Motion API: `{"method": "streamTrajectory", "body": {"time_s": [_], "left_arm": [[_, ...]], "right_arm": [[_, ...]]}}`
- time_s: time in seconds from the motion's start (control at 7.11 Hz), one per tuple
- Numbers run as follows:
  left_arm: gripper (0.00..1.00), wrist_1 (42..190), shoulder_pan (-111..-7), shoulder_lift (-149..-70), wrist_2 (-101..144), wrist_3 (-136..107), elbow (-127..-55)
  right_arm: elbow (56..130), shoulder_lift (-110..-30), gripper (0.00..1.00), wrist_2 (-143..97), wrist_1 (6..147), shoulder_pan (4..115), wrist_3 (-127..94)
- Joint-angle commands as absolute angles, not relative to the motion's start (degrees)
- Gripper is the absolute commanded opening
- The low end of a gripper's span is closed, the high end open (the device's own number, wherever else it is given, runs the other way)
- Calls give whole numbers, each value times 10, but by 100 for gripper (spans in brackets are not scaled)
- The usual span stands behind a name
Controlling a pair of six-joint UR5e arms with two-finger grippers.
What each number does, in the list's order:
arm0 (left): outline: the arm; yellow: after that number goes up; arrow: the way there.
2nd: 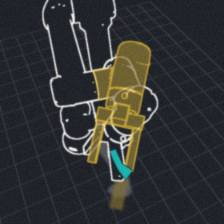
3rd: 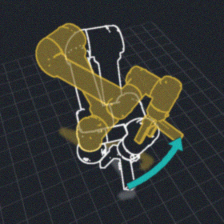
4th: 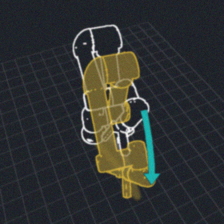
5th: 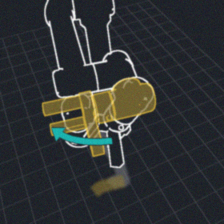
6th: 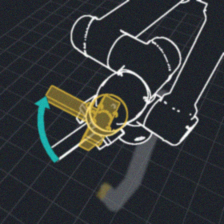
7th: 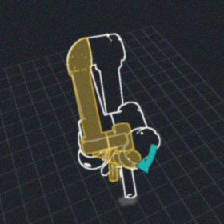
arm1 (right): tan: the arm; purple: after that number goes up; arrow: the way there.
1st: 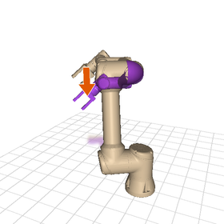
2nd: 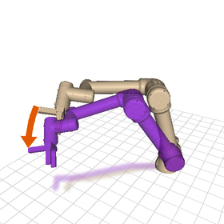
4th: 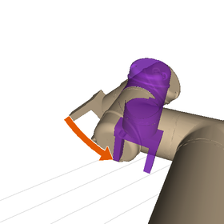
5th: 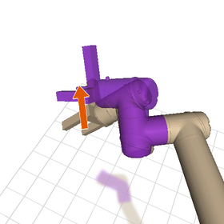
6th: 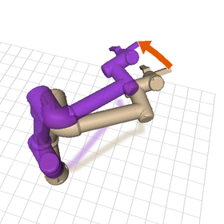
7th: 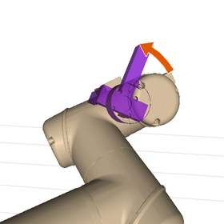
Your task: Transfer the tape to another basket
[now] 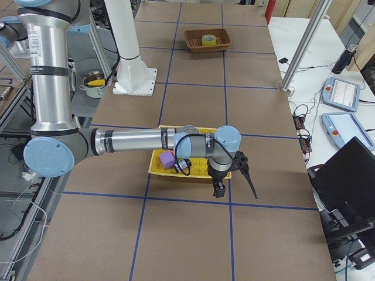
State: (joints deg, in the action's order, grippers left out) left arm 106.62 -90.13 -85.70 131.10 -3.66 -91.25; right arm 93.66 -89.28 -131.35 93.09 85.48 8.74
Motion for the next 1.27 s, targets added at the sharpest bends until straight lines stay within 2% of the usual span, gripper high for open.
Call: {"method": "streamTrajectory", "body": {"time_s": [0.0,0.28,1.13], "left_arm": [[99,1046,-899,-856,1267,-37,-939],[99,1001,-895,-845,1271,-36,-981],[99,1005,-871,-836,1274,-37,-975]], "right_arm": [[936,-899,100,-1322,936,871,89],[946,-897,100,-1326,971,880,89],[944,-908,100,-1326,991,885,97]]}}
